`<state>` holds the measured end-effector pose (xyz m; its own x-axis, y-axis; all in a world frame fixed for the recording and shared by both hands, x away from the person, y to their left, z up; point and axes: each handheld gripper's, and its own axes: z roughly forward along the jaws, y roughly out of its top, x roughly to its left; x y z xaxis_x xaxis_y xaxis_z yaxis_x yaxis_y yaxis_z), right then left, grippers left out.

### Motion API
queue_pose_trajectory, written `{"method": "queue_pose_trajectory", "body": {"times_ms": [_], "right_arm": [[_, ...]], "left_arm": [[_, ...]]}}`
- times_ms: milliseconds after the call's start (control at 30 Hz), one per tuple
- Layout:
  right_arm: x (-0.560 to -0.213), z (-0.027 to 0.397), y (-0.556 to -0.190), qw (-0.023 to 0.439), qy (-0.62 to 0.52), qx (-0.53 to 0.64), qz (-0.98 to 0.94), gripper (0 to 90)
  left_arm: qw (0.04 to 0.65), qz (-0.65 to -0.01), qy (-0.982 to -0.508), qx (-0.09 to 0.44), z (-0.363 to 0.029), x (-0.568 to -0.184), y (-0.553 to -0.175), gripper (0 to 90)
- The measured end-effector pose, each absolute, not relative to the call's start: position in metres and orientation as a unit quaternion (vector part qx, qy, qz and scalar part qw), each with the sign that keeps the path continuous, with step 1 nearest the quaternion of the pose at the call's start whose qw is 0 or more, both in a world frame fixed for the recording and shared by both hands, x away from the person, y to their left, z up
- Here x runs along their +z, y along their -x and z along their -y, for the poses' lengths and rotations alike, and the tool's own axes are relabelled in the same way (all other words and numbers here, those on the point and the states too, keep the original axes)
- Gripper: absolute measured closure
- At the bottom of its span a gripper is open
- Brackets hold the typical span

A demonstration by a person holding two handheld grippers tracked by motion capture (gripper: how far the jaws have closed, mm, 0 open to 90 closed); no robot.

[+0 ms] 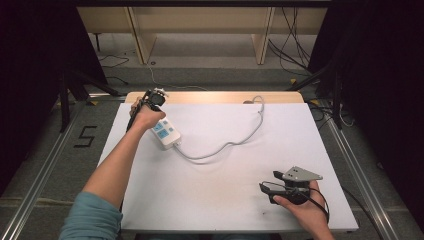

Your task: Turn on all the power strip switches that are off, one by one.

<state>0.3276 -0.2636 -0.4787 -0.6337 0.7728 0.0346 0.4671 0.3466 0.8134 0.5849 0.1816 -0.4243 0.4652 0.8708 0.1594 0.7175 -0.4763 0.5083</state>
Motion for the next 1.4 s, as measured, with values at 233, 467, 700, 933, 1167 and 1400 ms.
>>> {"method": "queue_pose_trajectory", "body": {"times_ms": [233,467,700,933,1167,1400], "right_arm": [[-0.479,0.263,-0.328,0.182,-0.387,0.42,-0.8,29.8],[-0.479,0.263,-0.328,0.182,-0.387,0.42,-0.8,29.8],[-0.479,0.264,-0.328,0.182,-0.387,0.42,-0.8,29.8],[-0.479,0.263,-0.328,0.182,-0.387,0.42,-0.8,29.8],[-0.479,0.263,-0.327,0.182,-0.387,0.42,-0.801,29.8],[-0.479,0.264,-0.327,0.182,-0.386,0.42,-0.801,29.8]], "left_arm": [[0.188,-0.478,-0.833,0.208,-0.186,-0.426,-0.589,89.8],[0.189,-0.477,-0.831,0.214,-0.188,-0.425,-0.594,89.8],[0.186,-0.477,-0.83,0.222,-0.19,-0.428,-0.598,89.8],[0.187,-0.474,-0.829,0.228,-0.192,-0.43,-0.6,89.8],[0.184,-0.467,-0.833,0.233,-0.19,-0.434,-0.601,89.8],[0.183,-0.468,-0.831,0.238,-0.189,-0.437,-0.603,89.8]]}}
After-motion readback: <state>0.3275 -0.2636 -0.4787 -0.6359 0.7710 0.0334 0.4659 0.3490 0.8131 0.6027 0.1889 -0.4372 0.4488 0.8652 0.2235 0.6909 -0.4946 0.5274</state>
